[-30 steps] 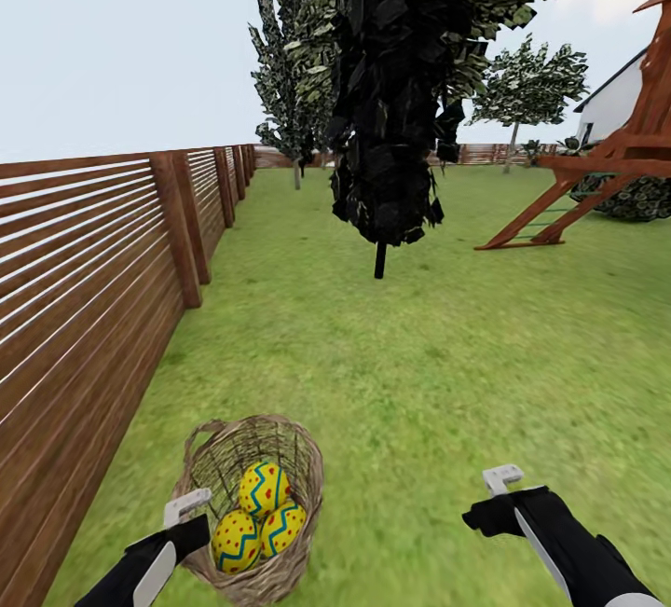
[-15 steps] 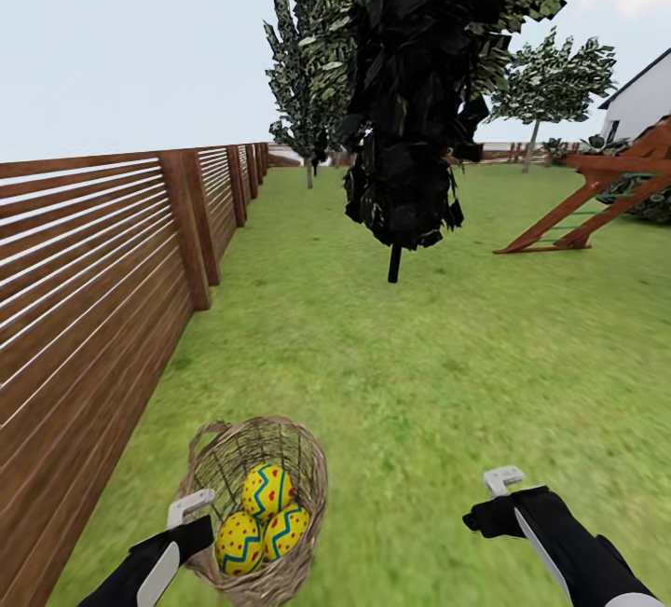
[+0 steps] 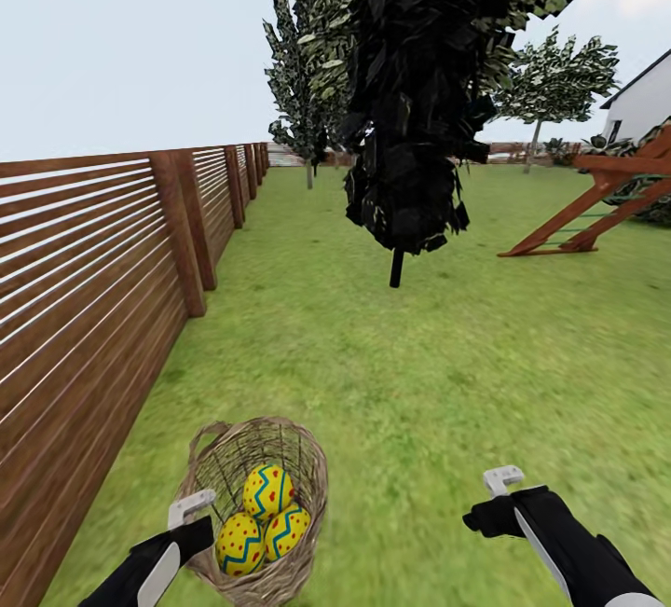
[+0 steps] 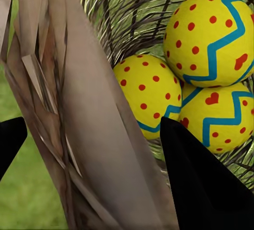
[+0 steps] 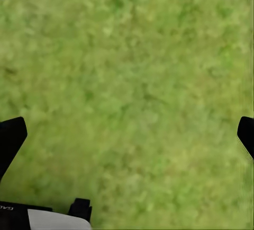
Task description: Take the three Easter eggs out of the wicker basket on the lawn in the garden, then place them on the lawn next to a single tree (choose any tree) so that all three eggs are next to the same tree and none are left in the basket.
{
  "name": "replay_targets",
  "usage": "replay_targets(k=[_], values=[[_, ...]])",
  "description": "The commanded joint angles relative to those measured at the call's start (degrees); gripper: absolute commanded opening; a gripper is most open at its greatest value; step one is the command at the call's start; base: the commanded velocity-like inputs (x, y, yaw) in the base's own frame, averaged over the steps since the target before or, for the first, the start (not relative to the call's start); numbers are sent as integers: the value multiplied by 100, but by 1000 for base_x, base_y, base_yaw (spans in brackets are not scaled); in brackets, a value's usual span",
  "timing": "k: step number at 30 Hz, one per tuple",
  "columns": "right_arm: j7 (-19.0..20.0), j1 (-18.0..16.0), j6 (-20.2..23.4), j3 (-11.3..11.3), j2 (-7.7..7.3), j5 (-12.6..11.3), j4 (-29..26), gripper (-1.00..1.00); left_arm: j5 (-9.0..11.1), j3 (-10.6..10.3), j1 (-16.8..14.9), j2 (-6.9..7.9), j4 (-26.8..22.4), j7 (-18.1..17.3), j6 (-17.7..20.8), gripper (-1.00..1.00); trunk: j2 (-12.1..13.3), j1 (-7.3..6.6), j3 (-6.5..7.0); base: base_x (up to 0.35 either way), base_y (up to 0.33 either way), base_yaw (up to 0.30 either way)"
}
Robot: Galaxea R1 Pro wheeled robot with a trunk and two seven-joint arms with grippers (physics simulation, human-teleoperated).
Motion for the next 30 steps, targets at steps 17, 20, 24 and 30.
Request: replay_targets(k=[17, 20, 24, 30], values=[[9, -3, 34, 27, -5, 7, -38, 100, 70, 23, -1, 0, -19, 26, 30, -100, -8, 5, -9, 339, 0, 0], [9, -5, 34, 33, 2, 7, -35, 100, 70, 22, 0, 0, -19, 26, 31, -100, -8, 5, -9, 339, 0, 61], [10, -5, 34, 17, -13, -49, -58, 100, 62, 19, 0, 0, -18, 26, 32, -100, -8, 5, -9, 339, 0, 109], [11, -3, 34, 16, -23, -54, -70, 100, 61, 19, 1, 0, -17, 26, 33, -100, -8, 5, -9, 339, 0, 1]])
